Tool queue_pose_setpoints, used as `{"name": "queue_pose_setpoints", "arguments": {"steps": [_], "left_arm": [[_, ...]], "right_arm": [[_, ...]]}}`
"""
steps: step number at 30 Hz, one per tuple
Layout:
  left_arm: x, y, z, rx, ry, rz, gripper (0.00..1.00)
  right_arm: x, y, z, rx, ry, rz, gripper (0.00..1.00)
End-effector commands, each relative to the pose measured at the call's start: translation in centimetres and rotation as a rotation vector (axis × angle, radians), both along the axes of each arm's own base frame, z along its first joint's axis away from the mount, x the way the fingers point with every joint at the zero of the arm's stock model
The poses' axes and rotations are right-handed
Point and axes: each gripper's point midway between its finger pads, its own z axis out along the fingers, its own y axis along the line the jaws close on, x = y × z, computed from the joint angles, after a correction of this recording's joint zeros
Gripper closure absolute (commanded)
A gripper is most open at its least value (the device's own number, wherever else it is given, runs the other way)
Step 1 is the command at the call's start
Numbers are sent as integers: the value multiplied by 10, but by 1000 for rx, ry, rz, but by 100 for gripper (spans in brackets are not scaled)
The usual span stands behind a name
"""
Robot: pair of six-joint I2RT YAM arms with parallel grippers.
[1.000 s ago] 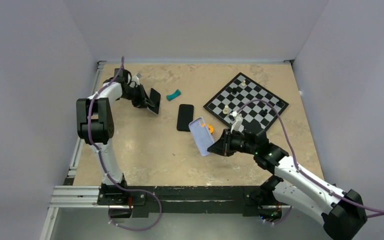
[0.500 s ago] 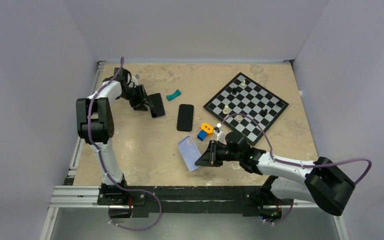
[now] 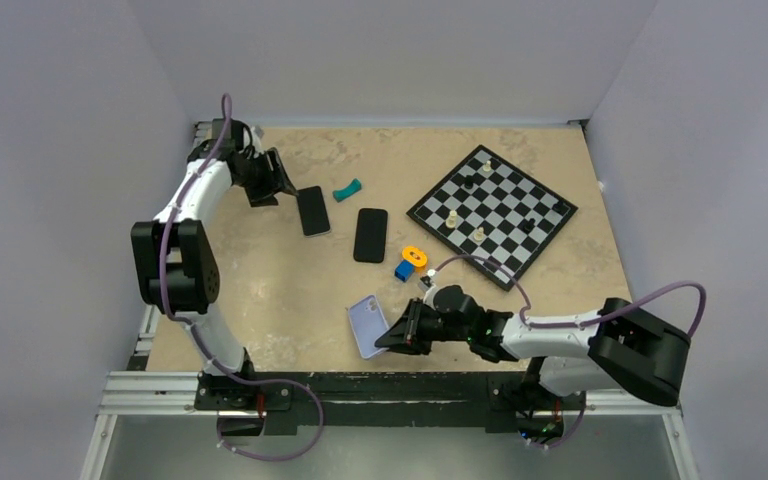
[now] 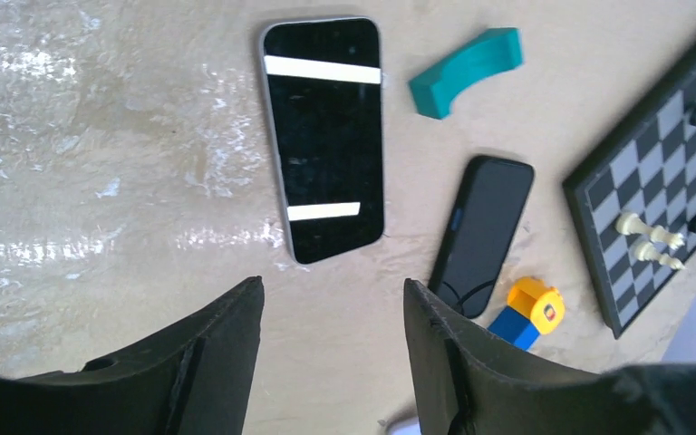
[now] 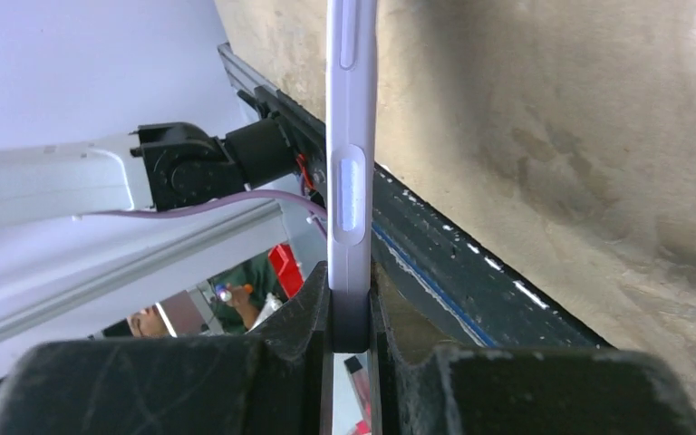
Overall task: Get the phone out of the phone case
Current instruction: Place the phone case at the center of the board.
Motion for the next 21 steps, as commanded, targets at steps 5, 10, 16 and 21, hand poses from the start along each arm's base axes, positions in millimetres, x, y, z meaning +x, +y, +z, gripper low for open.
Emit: {"name": "queue_pose_setpoints", "arguments": {"steps": [5,10,16,21], "left_arm": [[-6,-24,45,-106,-155,-37,35],[-10,-36,52,-171,-184,-55,33],[-14,-45,55,-181,-203,-92,19],[-21,-68,56,-179,-207,-171,13]], "right_arm": [[-7,15,0,88,129,-101,83],[-16,25,-9,77,168,-54,56],[-29,35,-12,76,169,46,30],[-34,23,-13,78,152,59,20]]}}
